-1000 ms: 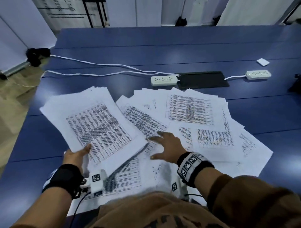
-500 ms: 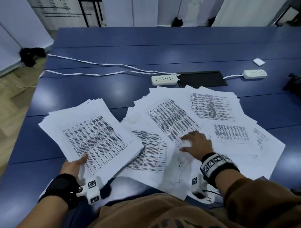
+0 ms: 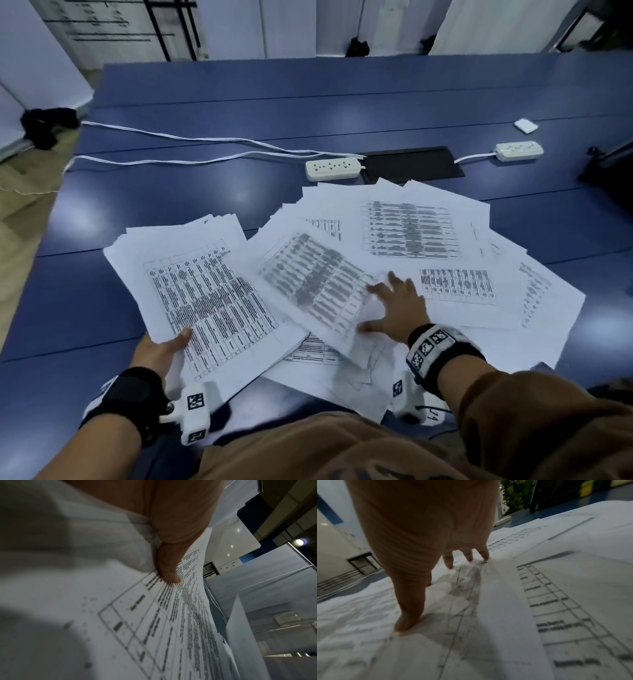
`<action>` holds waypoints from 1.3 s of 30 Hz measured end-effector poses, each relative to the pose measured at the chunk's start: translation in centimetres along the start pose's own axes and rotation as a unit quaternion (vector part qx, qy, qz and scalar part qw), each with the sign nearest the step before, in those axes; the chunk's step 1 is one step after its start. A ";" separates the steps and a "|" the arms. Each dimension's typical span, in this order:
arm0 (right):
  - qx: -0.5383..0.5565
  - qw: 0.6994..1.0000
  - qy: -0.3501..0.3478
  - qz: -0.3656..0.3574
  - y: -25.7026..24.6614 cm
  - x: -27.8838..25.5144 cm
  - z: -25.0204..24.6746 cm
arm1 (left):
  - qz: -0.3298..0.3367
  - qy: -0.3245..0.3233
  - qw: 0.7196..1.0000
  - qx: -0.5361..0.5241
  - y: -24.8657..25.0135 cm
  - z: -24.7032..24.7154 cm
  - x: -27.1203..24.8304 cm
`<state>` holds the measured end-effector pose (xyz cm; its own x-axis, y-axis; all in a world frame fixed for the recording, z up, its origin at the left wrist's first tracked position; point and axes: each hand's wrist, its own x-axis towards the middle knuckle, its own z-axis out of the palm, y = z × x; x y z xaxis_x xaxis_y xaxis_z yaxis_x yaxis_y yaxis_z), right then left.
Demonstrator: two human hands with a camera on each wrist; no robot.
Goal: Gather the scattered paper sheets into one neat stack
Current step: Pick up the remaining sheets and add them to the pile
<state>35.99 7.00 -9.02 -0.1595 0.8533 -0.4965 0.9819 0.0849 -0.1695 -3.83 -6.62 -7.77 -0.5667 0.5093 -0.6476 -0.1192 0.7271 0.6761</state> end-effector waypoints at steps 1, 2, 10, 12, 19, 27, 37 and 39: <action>0.002 1.000 0.002 -0.014 -0.4 -0.3 0.1 | 0.004 -0.004 1.000 -0.001 0.0 0.0 -0.1; 0.011 1.000 0.006 -0.028 -0.7 -0.4 0.0 | 0.001 -0.004 1.000 -0.006 -0.1 -0.1 0.0; 0.029 0.997 0.074 0.013 -0.4 0.7 -1.8 | -0.063 0.038 0.996 -0.042 -0.7 -1.6 -0.6; -0.001 0.999 0.051 -0.008 -0.9 0.7 -1.5 | -0.060 0.044 0.997 -0.027 -1.2 -1.9 -0.3; -0.026 0.997 0.017 -0.065 -4.0 1.4 -1.7 | -0.022 0.037 0.999 0.003 -1.3 -1.1 -0.8; -0.068 0.995 -0.030 -0.068 -6.8 2.8 -2.8 | -0.001 0.022 1.000 -0.019 -1.8 -1.1 -0.5; 0.332 0.928 0.166 -0.029 -5.4 0.0 -9.2 | -0.028 -0.011 0.992 -0.123 -1.3 -1.1 0.0; 0.410 0.872 0.265 -0.031 -4.1 -1.1 -12.2 | -0.030 -0.019 0.991 -0.127 -0.7 -0.3 -0.2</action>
<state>33.39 11.96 2.61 0.0742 0.9965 -0.0386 0.5348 -0.0724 -0.8419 -3.88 -7.32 -8.01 -0.5224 0.4894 -0.6983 -0.3560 0.6190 0.7001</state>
